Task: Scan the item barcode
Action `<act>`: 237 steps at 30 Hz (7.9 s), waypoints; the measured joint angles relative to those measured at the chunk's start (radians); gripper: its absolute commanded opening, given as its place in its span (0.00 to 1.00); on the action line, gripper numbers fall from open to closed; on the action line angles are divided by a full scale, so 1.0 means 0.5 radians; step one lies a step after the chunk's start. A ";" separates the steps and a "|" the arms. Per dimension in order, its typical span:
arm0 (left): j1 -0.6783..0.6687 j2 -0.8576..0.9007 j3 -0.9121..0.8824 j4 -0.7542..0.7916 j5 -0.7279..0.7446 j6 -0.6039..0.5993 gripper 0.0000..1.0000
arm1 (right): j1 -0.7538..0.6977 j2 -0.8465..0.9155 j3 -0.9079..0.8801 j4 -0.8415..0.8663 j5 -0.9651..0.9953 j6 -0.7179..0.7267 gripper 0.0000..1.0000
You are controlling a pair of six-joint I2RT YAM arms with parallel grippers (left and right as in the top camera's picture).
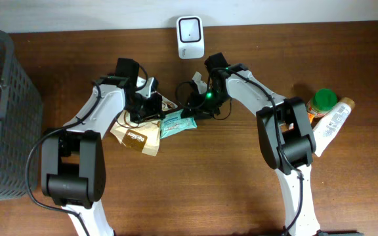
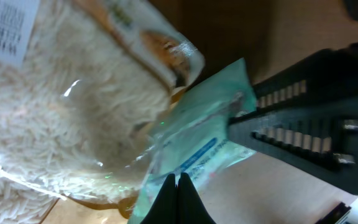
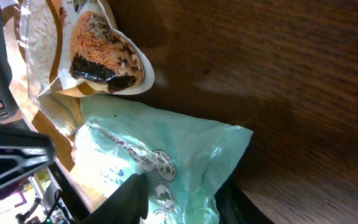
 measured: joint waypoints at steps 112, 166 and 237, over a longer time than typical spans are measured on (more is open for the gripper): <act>0.466 0.089 0.282 -0.194 -0.579 0.079 0.99 | 0.749 -0.356 -0.069 -0.785 2.903 0.583 0.36; -0.404 0.094 0.385 0.019 0.133 -0.036 0.34 | -0.592 -0.542 -0.587 -0.110 0.367 -0.547 0.52; 0.349 -0.018 1.102 -0.770 -0.334 -0.009 0.54 | -0.530 -1.376 -0.546 0.176 -0.359 -0.143 0.04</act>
